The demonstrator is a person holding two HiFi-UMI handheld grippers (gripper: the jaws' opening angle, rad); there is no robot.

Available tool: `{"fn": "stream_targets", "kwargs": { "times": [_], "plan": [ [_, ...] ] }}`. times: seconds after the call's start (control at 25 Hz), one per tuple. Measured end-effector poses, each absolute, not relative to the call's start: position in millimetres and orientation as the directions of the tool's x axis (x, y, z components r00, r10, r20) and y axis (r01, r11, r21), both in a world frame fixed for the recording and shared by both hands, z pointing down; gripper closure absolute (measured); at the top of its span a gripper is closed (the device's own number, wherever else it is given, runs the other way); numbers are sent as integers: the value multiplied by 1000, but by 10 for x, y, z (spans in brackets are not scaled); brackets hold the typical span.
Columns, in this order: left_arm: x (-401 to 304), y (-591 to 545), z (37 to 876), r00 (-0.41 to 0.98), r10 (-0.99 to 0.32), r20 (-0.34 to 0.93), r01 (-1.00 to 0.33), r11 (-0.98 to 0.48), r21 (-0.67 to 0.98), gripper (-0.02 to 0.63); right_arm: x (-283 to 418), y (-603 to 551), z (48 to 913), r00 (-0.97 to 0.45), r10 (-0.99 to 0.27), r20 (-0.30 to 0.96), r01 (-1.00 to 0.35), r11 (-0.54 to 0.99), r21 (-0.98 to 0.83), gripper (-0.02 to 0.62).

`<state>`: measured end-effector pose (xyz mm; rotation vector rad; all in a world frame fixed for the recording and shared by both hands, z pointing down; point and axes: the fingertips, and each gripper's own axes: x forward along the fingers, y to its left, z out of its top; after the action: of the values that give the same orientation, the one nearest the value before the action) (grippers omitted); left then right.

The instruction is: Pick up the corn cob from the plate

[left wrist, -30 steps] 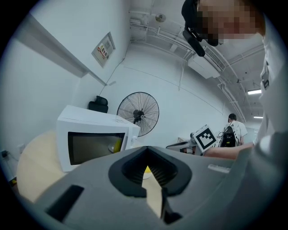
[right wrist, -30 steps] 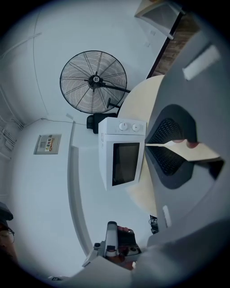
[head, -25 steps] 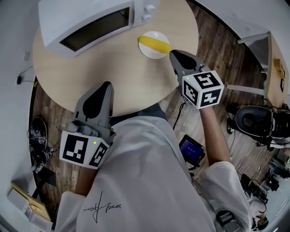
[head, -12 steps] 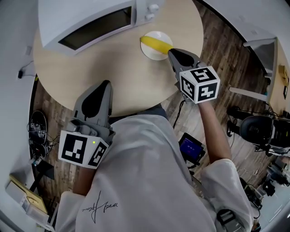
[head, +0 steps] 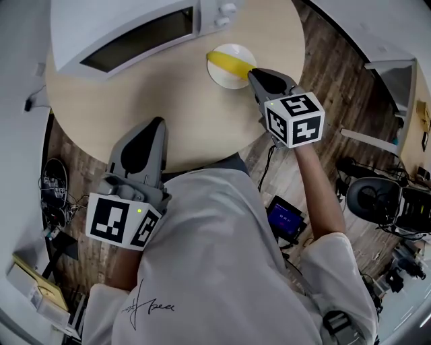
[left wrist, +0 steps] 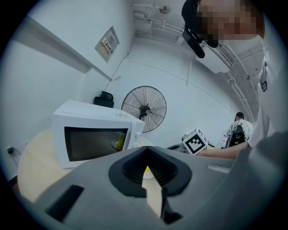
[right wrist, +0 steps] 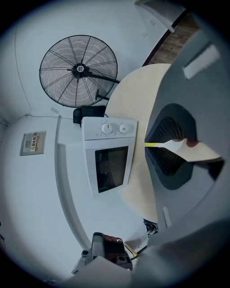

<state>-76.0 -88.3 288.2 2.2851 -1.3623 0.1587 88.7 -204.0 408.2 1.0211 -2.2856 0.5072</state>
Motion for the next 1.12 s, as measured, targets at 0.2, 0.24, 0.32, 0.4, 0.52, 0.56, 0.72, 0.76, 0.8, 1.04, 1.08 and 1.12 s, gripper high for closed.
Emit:
{"fn": "stream_targets", "kwargs": {
  "times": [0.2, 0.24, 0.32, 0.4, 0.52, 0.56, 0.72, 0.76, 0.8, 1.04, 1.08, 1.12],
  "plan": [
    [-738, -932, 2925, 496, -799, 338, -856, -386, 343, 615, 879, -2093, 4172, -544, -525, 654, -756, 645, -110, 548],
    [-743, -941, 2929, 495, -799, 341, -857, -385, 342, 614, 868, -2103, 4186, -545, -521, 657, -754, 648, -111, 546],
    [-759, -947, 2937, 492, -799, 345, -859, -382, 342, 614, 839, -2117, 4217, -546, -512, 663, -748, 654, -112, 543],
    [-779, -945, 2946, 489, -799, 349, -861, -377, 342, 614, 810, -2128, 4249, -547, -503, 669, -743, 660, -111, 540],
    [-800, -939, 2957, 484, -800, 356, -863, -369, 344, 614, 779, -2155, 4301, -547, -492, 677, -739, 664, -115, 537],
    [-805, -936, 2957, 482, -800, 359, -864, -366, 344, 614, 770, -2164, 4315, -549, -488, 678, -738, 664, -119, 534],
    [-824, -923, 2952, 475, -800, 366, -868, -358, 343, 614, 734, -2193, 4377, -552, -471, 688, -729, 673, -125, 522],
    [-827, -921, 2954, 473, -800, 368, -869, -356, 342, 614, 729, -2200, 4400, -551, -465, 693, -725, 678, -121, 517],
    [-827, -921, 2958, 472, -800, 371, -870, -355, 341, 614, 725, -2210, 4425, -549, -458, 699, -720, 684, -117, 512],
    [-808, -967, 3008, 466, -796, 387, -874, -347, 340, 614, 712, -2315, 4612, -538, -420, 731, -682, 727, -84, 452],
    [-802, -973, 3017, 464, -796, 389, -875, -345, 340, 615, 708, -2326, 4654, -536, -408, 739, -672, 737, -80, 440],
    [-797, -980, 3028, 463, -795, 391, -876, -343, 341, 614, 703, -2336, 4696, -533, -397, 748, -661, 747, -74, 432]
  ]
}}
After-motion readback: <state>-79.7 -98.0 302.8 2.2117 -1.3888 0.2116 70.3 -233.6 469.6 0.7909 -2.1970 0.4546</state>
